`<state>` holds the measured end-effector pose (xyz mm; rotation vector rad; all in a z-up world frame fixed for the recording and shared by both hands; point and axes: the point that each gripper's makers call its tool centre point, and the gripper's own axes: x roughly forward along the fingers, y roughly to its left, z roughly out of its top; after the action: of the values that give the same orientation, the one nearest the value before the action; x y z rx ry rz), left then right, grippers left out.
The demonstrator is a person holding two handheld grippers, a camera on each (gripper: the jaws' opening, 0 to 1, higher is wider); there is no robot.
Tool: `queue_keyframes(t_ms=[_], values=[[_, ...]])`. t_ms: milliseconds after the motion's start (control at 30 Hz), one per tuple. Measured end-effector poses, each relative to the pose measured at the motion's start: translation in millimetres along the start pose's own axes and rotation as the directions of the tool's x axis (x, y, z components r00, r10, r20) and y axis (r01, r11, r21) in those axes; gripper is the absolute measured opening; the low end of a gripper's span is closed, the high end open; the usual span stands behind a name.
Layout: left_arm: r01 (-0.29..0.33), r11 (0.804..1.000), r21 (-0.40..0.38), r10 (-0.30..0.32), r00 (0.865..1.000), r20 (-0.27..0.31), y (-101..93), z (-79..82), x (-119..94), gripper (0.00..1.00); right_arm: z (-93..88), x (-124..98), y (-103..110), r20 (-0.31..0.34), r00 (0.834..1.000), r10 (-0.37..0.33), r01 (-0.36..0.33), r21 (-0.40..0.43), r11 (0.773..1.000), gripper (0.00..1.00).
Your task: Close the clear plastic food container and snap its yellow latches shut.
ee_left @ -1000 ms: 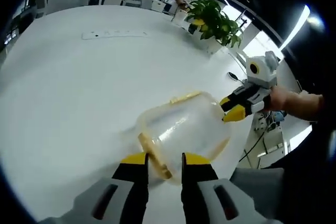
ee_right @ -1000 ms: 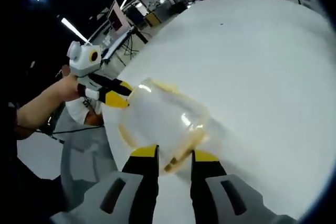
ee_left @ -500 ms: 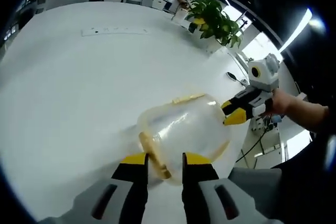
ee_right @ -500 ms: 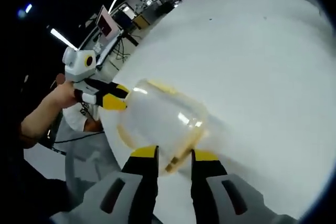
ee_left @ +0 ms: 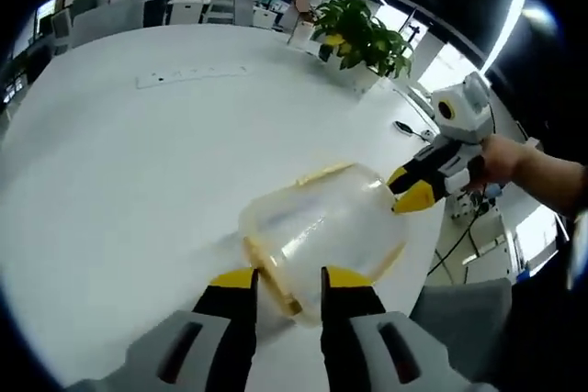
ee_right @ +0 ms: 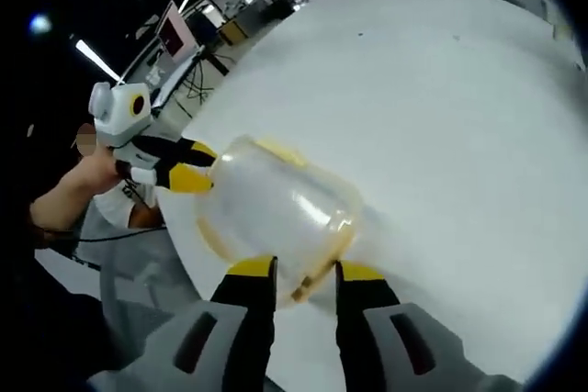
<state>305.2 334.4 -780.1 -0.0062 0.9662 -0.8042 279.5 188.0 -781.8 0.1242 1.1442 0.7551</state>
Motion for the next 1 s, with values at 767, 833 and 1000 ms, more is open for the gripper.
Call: queue_keyframes(t_ms=[767,833,1000], values=[[-0.091,0.793,0.602,0.087,0.996,0.037,-20.3,31.7,-3.7,0.27,29.4,-4.5,23.7,-0.017,0.992,-0.125,0.096,-0.538,0.838,0.37],[-0.058,0.773,0.632,0.036,0.998,0.047,-31.5,35.9,-2.4,0.27,30.5,0.9,31.6,-0.024,0.995,-0.099,0.068,-0.567,0.821,0.38],[-0.006,0.717,0.697,-0.024,0.999,0.033,-50.4,35.2,7.1,0.27,33.3,13.5,46.4,-0.042,0.996,-0.073,0.034,-0.601,0.799,0.38]])
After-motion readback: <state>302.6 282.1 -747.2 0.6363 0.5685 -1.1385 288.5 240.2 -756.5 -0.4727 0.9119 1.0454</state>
